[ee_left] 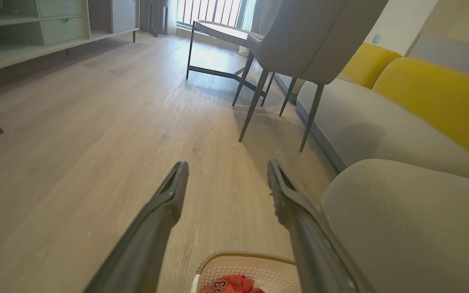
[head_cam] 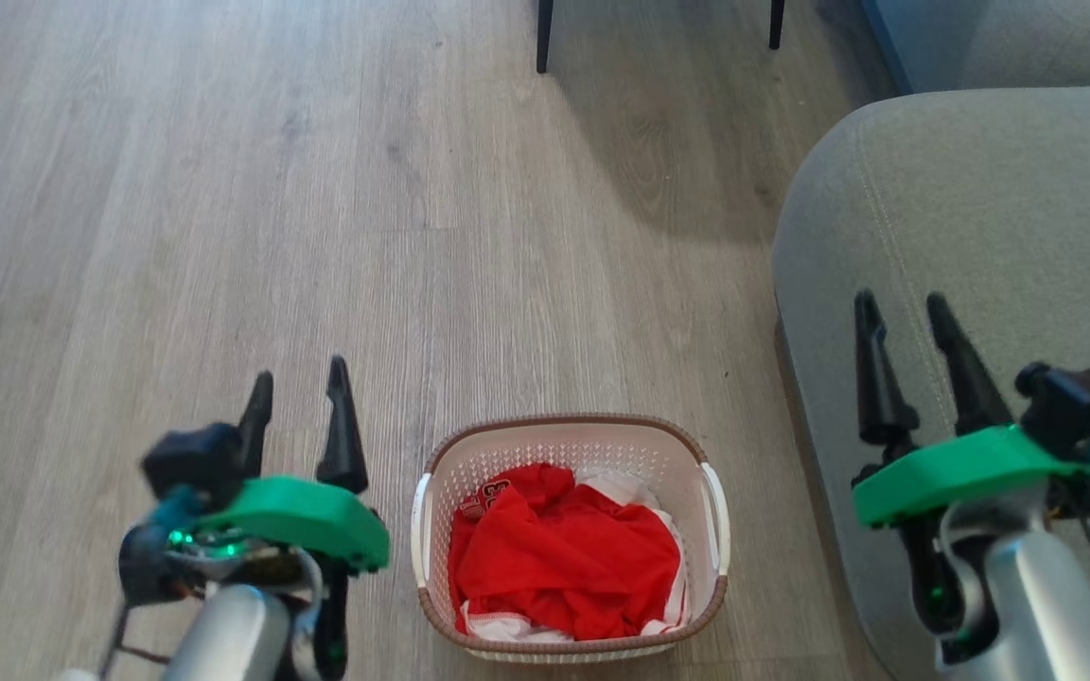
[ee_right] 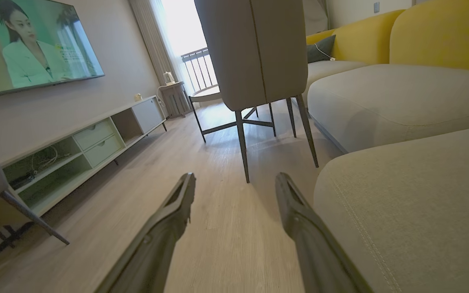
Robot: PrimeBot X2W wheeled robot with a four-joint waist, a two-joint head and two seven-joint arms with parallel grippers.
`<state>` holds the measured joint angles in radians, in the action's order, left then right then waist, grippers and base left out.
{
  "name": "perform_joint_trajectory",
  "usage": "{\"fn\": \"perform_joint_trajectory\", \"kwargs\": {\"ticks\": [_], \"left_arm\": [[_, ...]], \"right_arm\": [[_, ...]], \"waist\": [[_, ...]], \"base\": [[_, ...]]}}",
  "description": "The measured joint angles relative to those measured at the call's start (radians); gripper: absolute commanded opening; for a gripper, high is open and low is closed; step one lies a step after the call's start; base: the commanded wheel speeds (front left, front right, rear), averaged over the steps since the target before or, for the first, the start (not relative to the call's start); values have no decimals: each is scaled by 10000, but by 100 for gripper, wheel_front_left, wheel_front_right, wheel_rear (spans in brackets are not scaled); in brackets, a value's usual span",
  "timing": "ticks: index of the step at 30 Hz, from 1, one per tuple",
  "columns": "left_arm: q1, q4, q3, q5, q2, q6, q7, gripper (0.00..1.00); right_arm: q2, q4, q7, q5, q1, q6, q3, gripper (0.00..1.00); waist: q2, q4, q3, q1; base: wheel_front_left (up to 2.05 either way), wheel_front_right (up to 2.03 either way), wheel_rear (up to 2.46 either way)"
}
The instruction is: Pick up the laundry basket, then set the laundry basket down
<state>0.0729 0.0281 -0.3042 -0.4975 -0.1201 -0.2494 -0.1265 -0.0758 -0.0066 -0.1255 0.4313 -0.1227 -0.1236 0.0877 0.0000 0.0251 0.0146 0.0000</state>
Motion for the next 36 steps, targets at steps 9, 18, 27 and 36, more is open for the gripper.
{"fn": "perform_joint_trajectory", "kwargs": {"ticks": [9, 18, 27, 36], "left_arm": [[228, 1047, -1281, 662, -380, -1127, -247, 100], [362, 884, -1262, 903, -278, -928, -472, 100], [348, -380, -802, 2307, -50, -857, -788, 100], [349, -1076, -1039, 3622, -19, -1106, -1039, 100]], "right_arm": [[-6, 888, -270, -662, 58, 0, 383, 100], [-6, 1097, -514, -1802, 49, 0, 525, 100], [94, 704, -744, -2056, 44, 0, 773, 100], [105, 182, -1060, -2522, 22, 0, 742, 100]], "waist": [[0, -3, -122, 0], [0, -1, -142, 0], [0, -2, -100, 0], [0, 43, -16, 0]], "base": [[0, 0, 0], [0, 0, 0], [0, 0, 0], [0, 0, 0]]}}
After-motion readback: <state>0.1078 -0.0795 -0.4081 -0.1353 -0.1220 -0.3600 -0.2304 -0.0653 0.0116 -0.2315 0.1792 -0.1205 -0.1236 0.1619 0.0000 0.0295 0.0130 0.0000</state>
